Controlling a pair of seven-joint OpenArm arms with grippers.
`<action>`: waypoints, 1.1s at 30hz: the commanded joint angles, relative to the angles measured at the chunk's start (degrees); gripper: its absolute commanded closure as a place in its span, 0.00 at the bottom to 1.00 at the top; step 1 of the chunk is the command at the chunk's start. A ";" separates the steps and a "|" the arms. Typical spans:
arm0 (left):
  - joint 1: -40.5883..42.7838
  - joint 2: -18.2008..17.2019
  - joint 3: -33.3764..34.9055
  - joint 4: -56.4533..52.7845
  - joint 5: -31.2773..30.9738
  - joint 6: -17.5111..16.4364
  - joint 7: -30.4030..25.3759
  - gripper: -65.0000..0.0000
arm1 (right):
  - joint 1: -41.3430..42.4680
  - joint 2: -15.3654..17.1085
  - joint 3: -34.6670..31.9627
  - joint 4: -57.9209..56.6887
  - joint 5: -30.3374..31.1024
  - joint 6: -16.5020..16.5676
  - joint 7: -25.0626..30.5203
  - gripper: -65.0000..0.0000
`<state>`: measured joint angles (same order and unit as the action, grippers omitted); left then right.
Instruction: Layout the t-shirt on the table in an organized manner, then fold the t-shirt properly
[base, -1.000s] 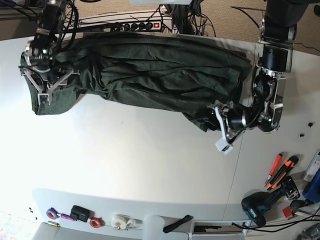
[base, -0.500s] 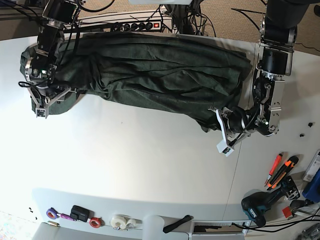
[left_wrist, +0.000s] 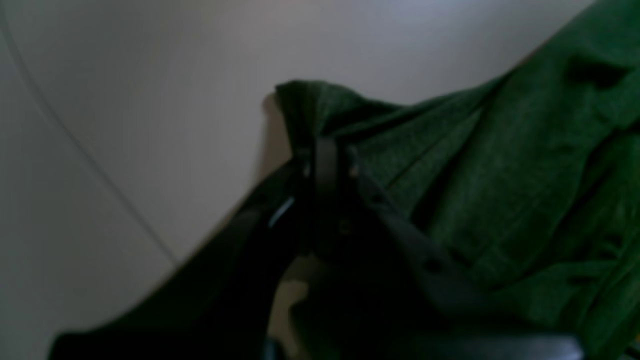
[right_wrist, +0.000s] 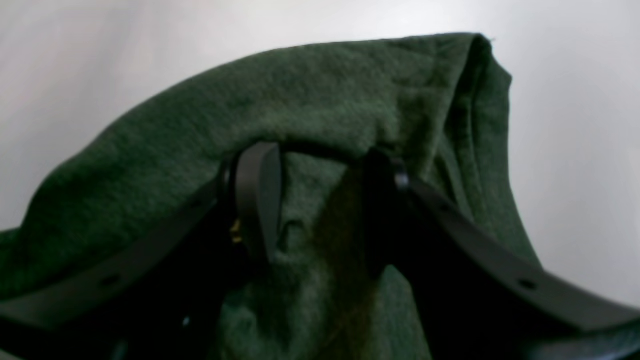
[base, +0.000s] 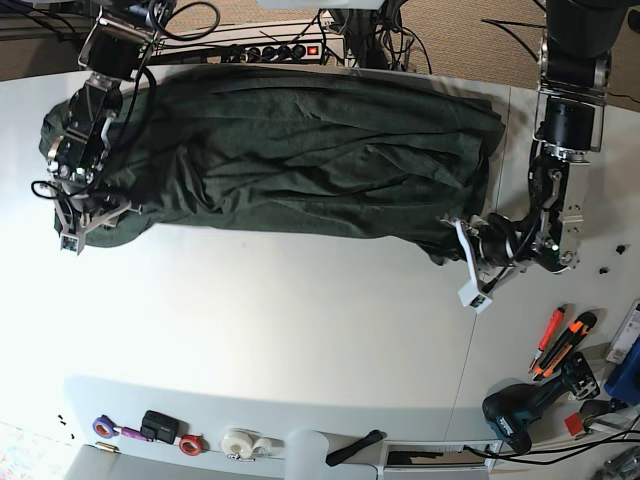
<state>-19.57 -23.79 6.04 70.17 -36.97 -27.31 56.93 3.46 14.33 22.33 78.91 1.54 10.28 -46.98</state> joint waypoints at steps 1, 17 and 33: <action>-1.25 -1.07 -0.22 0.87 0.39 0.63 0.24 1.00 | -0.20 0.50 -0.09 -0.70 -1.57 -0.50 -3.80 0.58; -1.25 -1.14 -0.22 0.87 0.39 0.55 0.09 1.00 | -0.13 0.61 -0.09 -0.66 -1.60 -1.20 -4.79 0.58; -1.36 -1.16 -16.28 2.97 -17.11 -6.60 16.96 1.00 | -0.13 0.61 -0.09 -0.66 -1.60 -1.20 -5.57 0.58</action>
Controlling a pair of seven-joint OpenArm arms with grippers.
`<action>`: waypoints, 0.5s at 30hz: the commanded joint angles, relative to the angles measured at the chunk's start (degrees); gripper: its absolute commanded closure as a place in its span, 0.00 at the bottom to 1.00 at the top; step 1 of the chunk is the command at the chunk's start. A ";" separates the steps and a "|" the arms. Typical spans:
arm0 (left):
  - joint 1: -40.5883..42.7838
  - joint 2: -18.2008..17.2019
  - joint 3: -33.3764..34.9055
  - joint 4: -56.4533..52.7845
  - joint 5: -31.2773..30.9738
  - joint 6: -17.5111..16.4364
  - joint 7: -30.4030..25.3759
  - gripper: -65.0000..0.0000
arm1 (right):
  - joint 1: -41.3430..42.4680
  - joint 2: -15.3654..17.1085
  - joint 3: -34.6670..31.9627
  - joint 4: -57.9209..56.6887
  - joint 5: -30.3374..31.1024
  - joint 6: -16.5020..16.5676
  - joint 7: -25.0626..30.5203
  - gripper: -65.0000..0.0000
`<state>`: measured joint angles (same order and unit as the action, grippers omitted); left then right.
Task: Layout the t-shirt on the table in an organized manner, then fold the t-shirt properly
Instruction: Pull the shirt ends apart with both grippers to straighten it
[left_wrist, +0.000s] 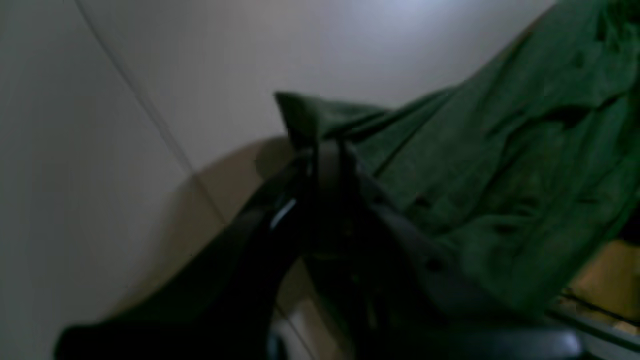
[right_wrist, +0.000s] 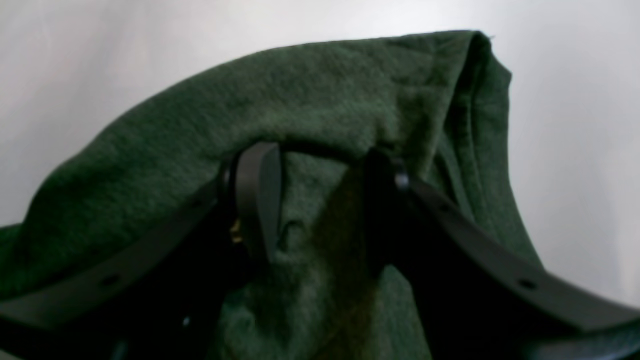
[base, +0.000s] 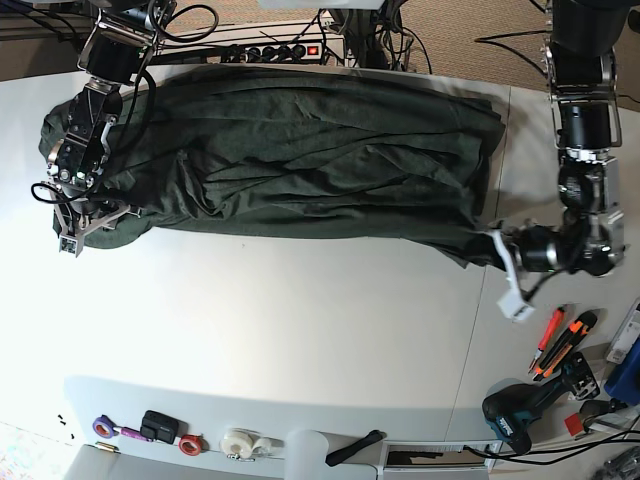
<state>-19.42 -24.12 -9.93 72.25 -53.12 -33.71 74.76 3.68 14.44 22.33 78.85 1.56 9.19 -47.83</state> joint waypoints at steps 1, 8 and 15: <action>-1.49 -0.87 -1.90 0.90 -3.37 -0.63 0.72 1.00 | -0.37 0.50 -0.09 -0.59 -1.64 -0.11 -4.70 0.58; 2.47 -4.57 -4.61 0.90 -12.22 -1.57 3.91 1.00 | -0.37 0.50 -0.09 -0.59 -1.62 -0.11 -5.14 0.58; 8.26 -5.40 -4.61 0.90 -15.08 -2.40 3.50 1.00 | -0.37 0.50 -0.09 -0.59 -1.62 -0.11 -5.64 0.58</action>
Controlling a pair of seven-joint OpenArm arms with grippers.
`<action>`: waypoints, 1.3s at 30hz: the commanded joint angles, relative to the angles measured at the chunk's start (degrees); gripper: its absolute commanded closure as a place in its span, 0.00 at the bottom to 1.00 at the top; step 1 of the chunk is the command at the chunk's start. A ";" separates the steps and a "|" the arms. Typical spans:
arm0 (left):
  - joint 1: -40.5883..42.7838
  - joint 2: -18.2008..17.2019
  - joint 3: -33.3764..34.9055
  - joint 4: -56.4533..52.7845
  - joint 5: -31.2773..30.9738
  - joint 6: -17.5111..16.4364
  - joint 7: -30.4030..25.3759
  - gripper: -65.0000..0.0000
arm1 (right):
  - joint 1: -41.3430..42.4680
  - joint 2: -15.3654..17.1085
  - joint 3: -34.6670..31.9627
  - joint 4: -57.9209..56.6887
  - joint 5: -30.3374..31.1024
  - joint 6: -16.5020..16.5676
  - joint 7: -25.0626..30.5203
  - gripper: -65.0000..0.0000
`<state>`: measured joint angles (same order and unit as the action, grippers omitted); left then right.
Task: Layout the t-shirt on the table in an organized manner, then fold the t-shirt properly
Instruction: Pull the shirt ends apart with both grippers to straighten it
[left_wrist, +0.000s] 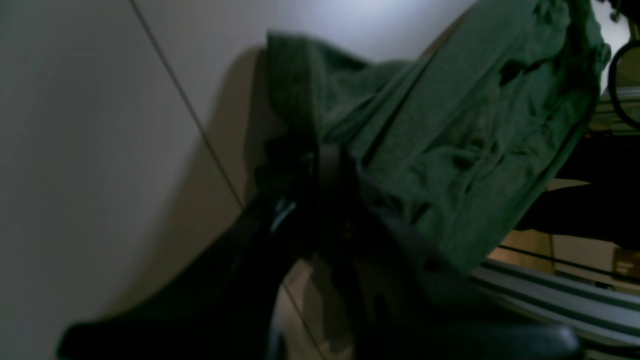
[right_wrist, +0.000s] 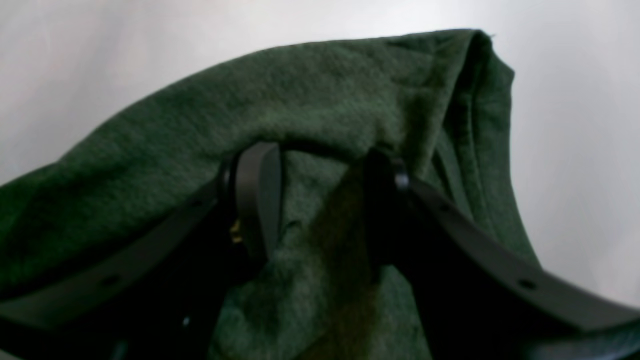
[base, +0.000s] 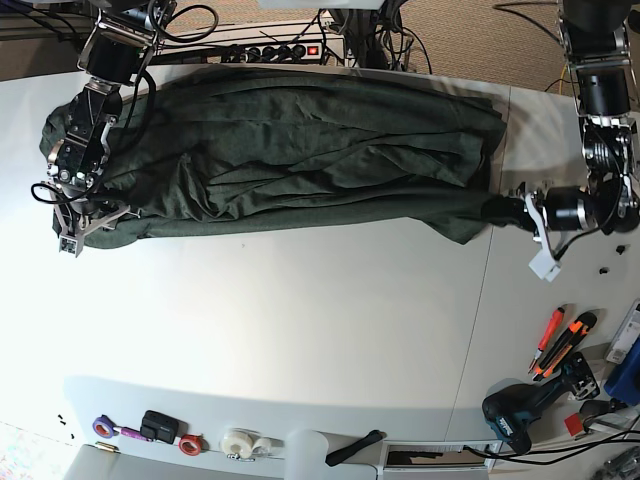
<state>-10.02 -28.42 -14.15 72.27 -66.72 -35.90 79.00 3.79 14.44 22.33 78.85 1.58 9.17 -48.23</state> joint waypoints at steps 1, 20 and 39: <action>-0.70 -1.07 -0.39 0.87 -1.46 -0.22 -0.98 1.00 | -0.48 0.48 -0.09 -0.59 -1.64 -0.09 -5.38 0.58; -0.31 -0.83 -0.35 0.87 -1.46 -1.49 -1.01 0.56 | -0.46 0.52 -0.09 0.04 -4.50 -0.09 -5.77 0.58; 0.87 -7.91 -0.39 0.87 -7.30 2.43 -3.80 0.41 | -1.60 0.52 -0.09 29.57 -4.63 0.33 -8.76 0.58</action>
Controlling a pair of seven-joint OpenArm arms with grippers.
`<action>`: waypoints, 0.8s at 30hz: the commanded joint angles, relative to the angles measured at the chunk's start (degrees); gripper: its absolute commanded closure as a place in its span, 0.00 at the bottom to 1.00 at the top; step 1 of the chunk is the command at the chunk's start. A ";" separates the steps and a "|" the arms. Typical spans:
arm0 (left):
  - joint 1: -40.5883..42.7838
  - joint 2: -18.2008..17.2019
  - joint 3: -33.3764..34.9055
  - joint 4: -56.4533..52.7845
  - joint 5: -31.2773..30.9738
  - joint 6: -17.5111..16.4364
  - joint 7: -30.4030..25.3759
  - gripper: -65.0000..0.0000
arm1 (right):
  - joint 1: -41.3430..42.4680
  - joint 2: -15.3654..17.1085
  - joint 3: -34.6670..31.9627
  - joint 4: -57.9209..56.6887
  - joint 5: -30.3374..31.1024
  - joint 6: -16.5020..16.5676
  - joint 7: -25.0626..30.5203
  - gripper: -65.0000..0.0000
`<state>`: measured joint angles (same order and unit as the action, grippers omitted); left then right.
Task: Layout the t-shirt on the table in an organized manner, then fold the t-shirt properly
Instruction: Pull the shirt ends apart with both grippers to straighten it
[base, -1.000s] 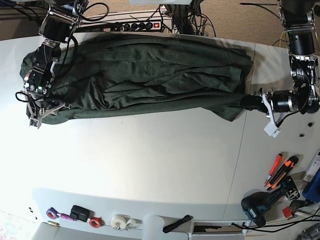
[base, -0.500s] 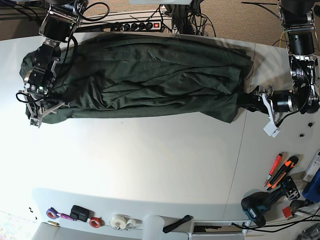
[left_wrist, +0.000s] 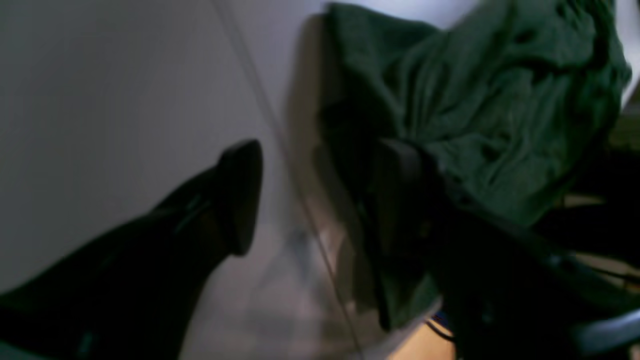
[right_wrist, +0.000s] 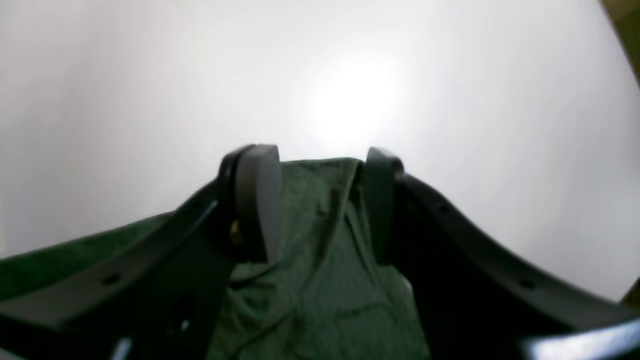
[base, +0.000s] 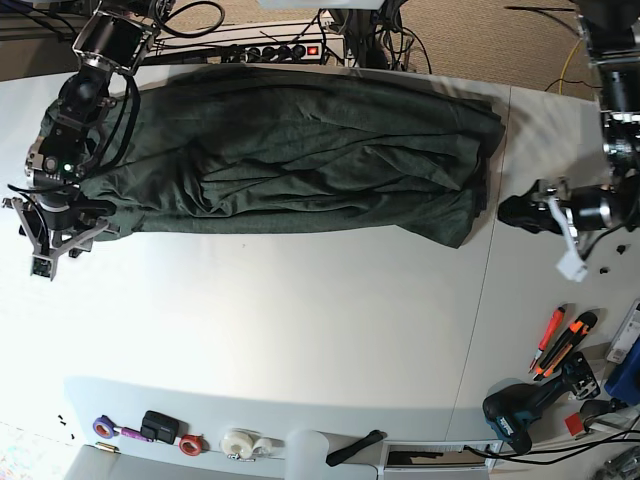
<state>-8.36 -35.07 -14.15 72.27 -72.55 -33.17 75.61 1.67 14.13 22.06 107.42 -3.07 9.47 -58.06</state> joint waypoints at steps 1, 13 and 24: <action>-0.02 -2.10 -0.39 0.87 -5.66 0.44 0.79 0.41 | -0.15 0.83 0.17 1.99 0.04 0.57 1.05 0.58; 7.41 1.16 -0.39 0.48 -7.48 2.19 0.11 0.41 | -12.02 0.81 10.71 6.21 1.44 3.37 2.43 0.58; 7.56 3.15 0.59 0.48 -0.39 3.85 -2.54 0.41 | -16.59 0.79 26.12 6.03 15.19 11.17 1.01 0.58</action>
<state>-0.38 -31.07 -13.56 72.23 -74.61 -29.58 72.64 -15.22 13.96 47.79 112.53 11.79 20.51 -58.28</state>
